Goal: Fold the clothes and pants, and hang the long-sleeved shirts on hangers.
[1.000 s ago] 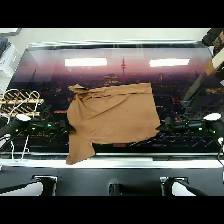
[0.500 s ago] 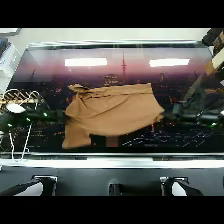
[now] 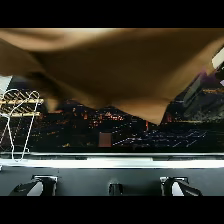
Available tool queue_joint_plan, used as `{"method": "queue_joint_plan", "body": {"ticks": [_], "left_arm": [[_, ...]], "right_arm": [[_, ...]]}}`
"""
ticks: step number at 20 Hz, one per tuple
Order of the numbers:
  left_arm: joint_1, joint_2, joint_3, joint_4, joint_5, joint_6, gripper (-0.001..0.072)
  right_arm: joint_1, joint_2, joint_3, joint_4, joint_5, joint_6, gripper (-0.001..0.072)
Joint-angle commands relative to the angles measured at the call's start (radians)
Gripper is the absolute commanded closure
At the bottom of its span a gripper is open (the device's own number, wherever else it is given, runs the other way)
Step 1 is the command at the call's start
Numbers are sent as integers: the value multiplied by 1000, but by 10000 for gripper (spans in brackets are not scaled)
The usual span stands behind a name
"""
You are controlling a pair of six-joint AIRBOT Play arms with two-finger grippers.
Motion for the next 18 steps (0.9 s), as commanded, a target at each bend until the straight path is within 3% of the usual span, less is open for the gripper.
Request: {"method": "queue_joint_plan", "body": {"ticks": [1,5,11,14,18], "left_arm": [[10,72,161,195,3,-175,689],[8,31,56,186,-86,-165,689],[-54,-271,-233,140,-96,-50,688],[-128,-521,-312,143,-23,39,688],[-186,-824,-312,141,80,40,687]], "right_arm": [[1,71,194,-160,-267,142,681],[1,3,193,-228,-135,238,681],[8,-388,145,-277,311,283,680],[105,-597,33,-443,320,241,680],[239,-865,-53,-641,179,206,680]]}}
